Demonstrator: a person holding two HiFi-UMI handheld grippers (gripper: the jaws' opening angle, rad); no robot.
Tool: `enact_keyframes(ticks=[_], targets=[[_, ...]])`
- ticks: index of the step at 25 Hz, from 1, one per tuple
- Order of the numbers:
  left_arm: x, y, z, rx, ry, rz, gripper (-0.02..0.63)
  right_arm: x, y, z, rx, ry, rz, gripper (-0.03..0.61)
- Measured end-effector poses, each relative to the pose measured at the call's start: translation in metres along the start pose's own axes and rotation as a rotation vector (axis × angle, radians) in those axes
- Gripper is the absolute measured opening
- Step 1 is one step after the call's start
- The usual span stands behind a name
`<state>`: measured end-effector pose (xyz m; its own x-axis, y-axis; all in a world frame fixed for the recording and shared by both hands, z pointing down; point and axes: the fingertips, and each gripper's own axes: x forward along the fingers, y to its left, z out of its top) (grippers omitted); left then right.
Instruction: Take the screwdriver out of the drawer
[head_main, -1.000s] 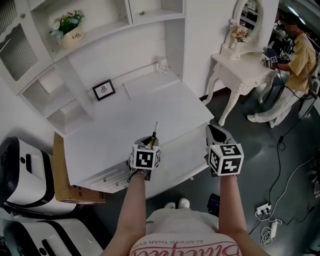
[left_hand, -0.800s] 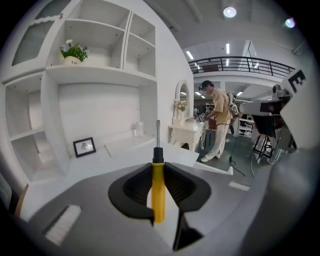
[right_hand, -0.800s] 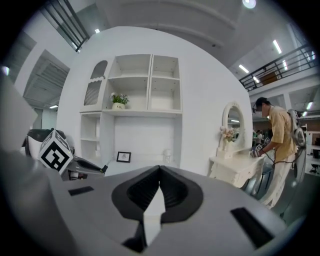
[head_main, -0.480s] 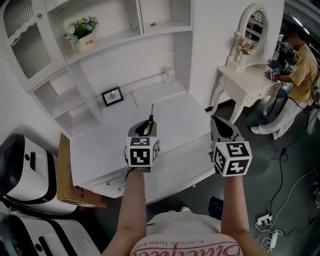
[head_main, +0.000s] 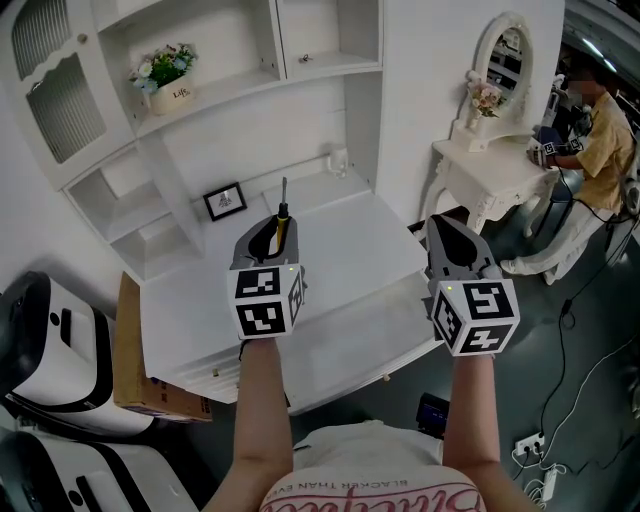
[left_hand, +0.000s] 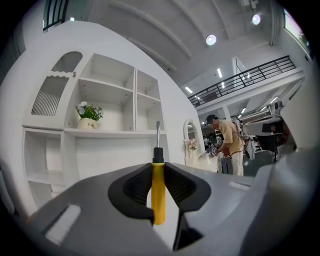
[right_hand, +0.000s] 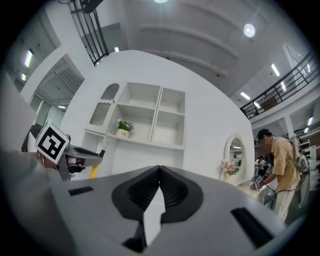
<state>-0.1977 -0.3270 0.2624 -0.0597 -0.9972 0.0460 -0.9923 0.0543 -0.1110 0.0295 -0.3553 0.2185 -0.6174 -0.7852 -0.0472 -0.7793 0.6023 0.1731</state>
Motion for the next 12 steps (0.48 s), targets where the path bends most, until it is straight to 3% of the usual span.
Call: enact_keyframes(ticks=[12], targets=[[-0.035,0.026,0.059,0.073,-0.208,0.056,0.084,-0.008,-0.011,0.031,-0.008,-0.104,-0.028,0.006]])
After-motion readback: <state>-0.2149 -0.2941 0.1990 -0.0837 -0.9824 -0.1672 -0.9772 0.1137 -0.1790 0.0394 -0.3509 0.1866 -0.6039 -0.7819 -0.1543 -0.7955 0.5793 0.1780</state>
